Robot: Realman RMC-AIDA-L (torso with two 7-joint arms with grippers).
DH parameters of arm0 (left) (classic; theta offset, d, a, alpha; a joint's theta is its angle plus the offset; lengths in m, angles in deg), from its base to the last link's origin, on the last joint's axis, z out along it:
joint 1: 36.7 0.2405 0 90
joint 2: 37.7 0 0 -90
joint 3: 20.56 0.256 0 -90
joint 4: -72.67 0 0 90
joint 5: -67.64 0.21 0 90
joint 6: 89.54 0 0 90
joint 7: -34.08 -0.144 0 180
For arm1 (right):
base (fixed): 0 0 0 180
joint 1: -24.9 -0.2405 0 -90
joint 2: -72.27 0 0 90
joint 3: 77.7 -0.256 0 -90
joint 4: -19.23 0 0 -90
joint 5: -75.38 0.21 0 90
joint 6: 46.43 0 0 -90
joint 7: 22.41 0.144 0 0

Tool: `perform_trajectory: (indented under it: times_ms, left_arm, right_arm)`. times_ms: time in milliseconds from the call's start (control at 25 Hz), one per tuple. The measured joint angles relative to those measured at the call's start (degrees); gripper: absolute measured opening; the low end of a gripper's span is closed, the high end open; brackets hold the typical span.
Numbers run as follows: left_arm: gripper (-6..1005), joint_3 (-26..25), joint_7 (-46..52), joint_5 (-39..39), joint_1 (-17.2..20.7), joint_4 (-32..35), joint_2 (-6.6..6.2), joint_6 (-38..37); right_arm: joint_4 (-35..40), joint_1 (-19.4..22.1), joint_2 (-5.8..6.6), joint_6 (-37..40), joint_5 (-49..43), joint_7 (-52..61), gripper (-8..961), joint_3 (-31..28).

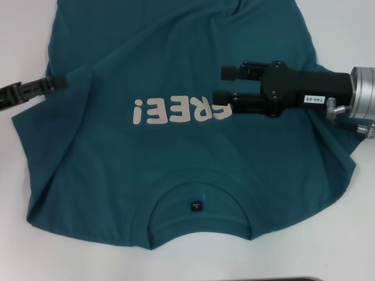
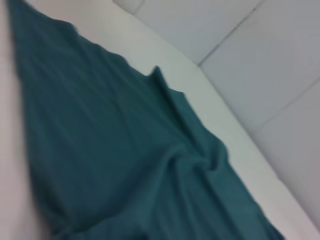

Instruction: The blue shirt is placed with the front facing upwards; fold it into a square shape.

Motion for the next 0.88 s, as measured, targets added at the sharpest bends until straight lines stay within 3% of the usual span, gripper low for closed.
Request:
perform_trajectory:
  times_ms: [120, 400, 880]
  left_arm:
    - [712, 0.25, -0.06, 0.05, 1.07, -0.03, -0.31, 2.22]
    - [705, 0.26, -0.35, 1.29, 2.74, 0.36, -0.86, 7.05]
    - [706, 1.12, -1.01, 4.44, 2.16, 1.38, -0.23, 15.01]
  right_arm:
    - [-0.04, 0.0, 0.0, 0.0, 0.0, 0.0, 761, 0.0]
    - [-0.18, -0.13, 0.0, -0.02, 0.0, 0.0, 761, 0.0]
    - [-0.26, -0.03, 0.0, -0.26, 0.0, 0.4, 760, 0.0]
